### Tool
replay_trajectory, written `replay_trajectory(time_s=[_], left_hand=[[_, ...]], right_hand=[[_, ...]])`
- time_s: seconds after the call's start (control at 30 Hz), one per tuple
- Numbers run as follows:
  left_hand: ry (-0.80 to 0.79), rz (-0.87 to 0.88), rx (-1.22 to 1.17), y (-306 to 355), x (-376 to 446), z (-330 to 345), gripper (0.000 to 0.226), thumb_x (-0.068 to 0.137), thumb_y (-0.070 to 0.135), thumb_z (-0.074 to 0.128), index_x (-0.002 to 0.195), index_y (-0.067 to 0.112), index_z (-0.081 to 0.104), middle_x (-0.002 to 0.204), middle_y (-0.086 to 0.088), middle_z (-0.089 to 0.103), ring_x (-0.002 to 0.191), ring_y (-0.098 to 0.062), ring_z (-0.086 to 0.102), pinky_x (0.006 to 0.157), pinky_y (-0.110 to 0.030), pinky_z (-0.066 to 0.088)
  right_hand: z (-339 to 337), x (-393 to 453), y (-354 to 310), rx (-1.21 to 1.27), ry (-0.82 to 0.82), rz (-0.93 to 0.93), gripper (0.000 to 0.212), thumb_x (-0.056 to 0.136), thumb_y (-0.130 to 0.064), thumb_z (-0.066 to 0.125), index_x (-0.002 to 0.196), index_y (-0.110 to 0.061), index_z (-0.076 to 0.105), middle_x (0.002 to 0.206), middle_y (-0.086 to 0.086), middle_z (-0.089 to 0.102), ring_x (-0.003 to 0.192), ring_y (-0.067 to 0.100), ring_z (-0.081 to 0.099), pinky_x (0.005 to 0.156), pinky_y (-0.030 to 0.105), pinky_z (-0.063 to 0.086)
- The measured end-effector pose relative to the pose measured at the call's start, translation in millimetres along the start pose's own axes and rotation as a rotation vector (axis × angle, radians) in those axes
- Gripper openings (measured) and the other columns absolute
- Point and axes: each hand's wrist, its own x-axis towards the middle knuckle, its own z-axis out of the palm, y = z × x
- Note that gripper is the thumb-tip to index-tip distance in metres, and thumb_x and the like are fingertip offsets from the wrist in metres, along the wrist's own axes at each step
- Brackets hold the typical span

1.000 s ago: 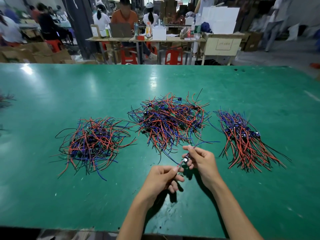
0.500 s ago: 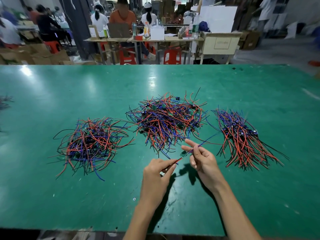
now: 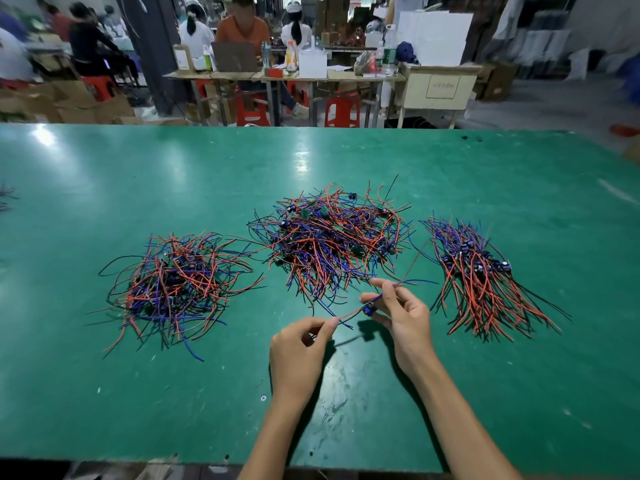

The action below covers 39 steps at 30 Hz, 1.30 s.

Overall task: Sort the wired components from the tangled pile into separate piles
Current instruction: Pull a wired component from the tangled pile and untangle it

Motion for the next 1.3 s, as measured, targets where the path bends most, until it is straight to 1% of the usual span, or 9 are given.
replay_trajectory(time_s=[0.13, 0.23, 0.37, 0.47, 0.63, 0.8, 0.93, 1.1, 1.3], left_hand=[[0.065, -0.096, -0.17, -4, 7, -6, 0.015, 0.089, 0.038, 0.074, 0.076, 0.03, 0.078, 0.07, 0.011, 0.074, 0.066, -0.006, 0.069, 0.065, -0.025, 0.052], [0.105, -0.131, -0.261, -3, 7, -9, 0.017, 0.093, 0.037, 0.07, 0.079, 0.032, 0.078, 0.068, 0.005, 0.072, 0.061, -0.006, 0.062, 0.06, -0.025, 0.05], [0.08, -0.147, -0.279, -1, 6, -9, 0.022, 0.096, 0.037, 0.067, 0.078, 0.031, 0.077, 0.067, 0.001, 0.07, 0.059, -0.007, 0.06, 0.057, -0.031, 0.051], [0.065, -0.134, -0.246, -1, 6, -9, 0.022, 0.096, 0.039, 0.066, 0.077, 0.033, 0.076, 0.067, 0.004, 0.071, 0.06, -0.005, 0.062, 0.057, -0.024, 0.048], [0.055, -0.125, -0.201, -2, 6, -9, 0.021, 0.095, 0.04, 0.066, 0.078, 0.036, 0.075, 0.068, 0.007, 0.072, 0.063, -0.005, 0.065, 0.059, -0.019, 0.046], [0.064, -0.121, -0.206, -3, 6, -9, 0.022, 0.095, 0.038, 0.066, 0.077, 0.034, 0.076, 0.068, 0.005, 0.072, 0.062, -0.007, 0.066, 0.058, -0.014, 0.046], [0.053, -0.128, -0.211, -4, 7, -7, 0.021, 0.096, 0.036, 0.067, 0.077, 0.033, 0.076, 0.068, 0.005, 0.072, 0.063, -0.008, 0.066, 0.059, -0.018, 0.049], [0.057, -0.108, -0.193, -5, 6, -8, 0.021, 0.095, 0.039, 0.066, 0.077, 0.034, 0.075, 0.067, 0.006, 0.071, 0.062, -0.007, 0.066, 0.059, -0.019, 0.05], [0.053, -0.109, -0.208, -7, 6, -7, 0.027, 0.088, 0.052, 0.062, 0.077, 0.031, 0.075, 0.064, 0.004, 0.07, 0.063, -0.015, 0.067, 0.065, -0.037, 0.054]], right_hand=[[-15, 38, -44, -0.258, 0.095, -0.107, 0.017, 0.102, -0.03, 0.06, 0.102, -0.022, 0.075, 0.074, 0.001, 0.075, 0.055, 0.01, 0.066, 0.042, 0.026, 0.053], [-42, 93, -93, -0.485, 0.224, -0.17, 0.023, 0.104, -0.025, 0.055, 0.104, -0.014, 0.075, 0.069, 0.001, 0.069, 0.043, 0.008, 0.055, 0.045, 0.025, 0.048], [-83, 150, -131, -1.155, 0.355, -0.031, 0.038, 0.099, -0.039, 0.058, 0.103, -0.005, 0.076, 0.105, 0.02, 0.074, 0.092, 0.033, 0.066, 0.087, 0.044, 0.053], [-84, 154, -127, -1.6, 0.398, 0.012, 0.041, 0.093, -0.037, 0.064, 0.12, -0.005, 0.067, 0.127, 0.023, 0.064, 0.125, 0.04, 0.052, 0.098, 0.043, 0.046], [-50, 138, -74, -1.749, 0.177, -0.084, 0.031, 0.095, -0.036, 0.064, 0.11, -0.01, 0.072, 0.116, 0.014, 0.071, 0.119, 0.033, 0.058, 0.09, 0.038, 0.051], [-42, 131, -47, -1.74, 0.237, -0.045, 0.03, 0.102, -0.031, 0.057, 0.103, -0.004, 0.069, 0.114, 0.016, 0.068, 0.117, 0.035, 0.056, 0.085, 0.039, 0.048], [-44, 135, -46, -1.468, 0.309, -0.066, 0.033, 0.101, -0.028, 0.053, 0.083, -0.005, 0.066, 0.099, 0.016, 0.069, 0.09, 0.032, 0.061, 0.08, 0.036, 0.049], [-69, 152, -65, -1.147, 0.496, -0.008, 0.03, 0.102, -0.034, 0.053, 0.11, -0.012, 0.072, 0.116, 0.022, 0.069, 0.109, 0.041, 0.063, 0.091, 0.042, 0.048], [-97, 170, -86, -1.259, 0.447, 0.015, 0.028, 0.1, -0.037, 0.058, 0.114, -0.018, 0.074, 0.123, 0.023, 0.067, 0.116, 0.043, 0.061, 0.096, 0.043, 0.048]])
